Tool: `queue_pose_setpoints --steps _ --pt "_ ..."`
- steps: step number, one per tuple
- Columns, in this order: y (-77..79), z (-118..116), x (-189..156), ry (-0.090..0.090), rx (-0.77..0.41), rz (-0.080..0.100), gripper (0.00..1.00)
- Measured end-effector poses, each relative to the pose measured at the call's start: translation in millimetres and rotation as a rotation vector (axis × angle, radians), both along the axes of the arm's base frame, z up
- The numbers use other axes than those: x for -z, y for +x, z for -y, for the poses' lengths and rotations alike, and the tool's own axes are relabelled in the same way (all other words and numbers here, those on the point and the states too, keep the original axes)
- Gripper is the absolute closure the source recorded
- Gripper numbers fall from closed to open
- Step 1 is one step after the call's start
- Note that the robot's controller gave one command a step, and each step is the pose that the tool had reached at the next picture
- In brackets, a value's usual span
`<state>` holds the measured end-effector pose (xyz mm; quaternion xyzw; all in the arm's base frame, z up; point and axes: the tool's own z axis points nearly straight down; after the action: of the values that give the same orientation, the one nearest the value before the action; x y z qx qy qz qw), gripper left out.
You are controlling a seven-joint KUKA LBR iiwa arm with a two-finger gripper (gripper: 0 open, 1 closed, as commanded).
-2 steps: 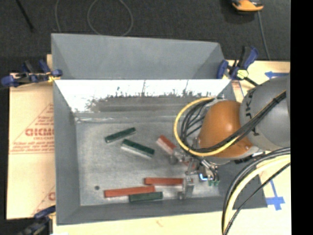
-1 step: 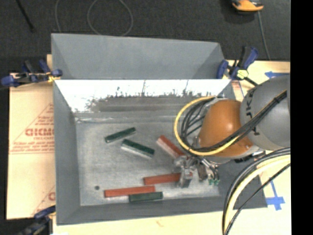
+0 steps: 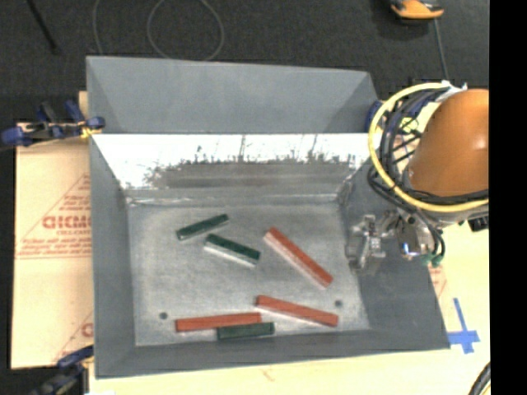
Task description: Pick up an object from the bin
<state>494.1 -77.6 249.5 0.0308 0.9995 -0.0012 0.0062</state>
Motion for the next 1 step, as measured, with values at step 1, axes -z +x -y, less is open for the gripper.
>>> queue_pose_setpoints --steps 1 --pt "-1.3 -1.1 4.5 0.002 0.000 -0.008 0.00"
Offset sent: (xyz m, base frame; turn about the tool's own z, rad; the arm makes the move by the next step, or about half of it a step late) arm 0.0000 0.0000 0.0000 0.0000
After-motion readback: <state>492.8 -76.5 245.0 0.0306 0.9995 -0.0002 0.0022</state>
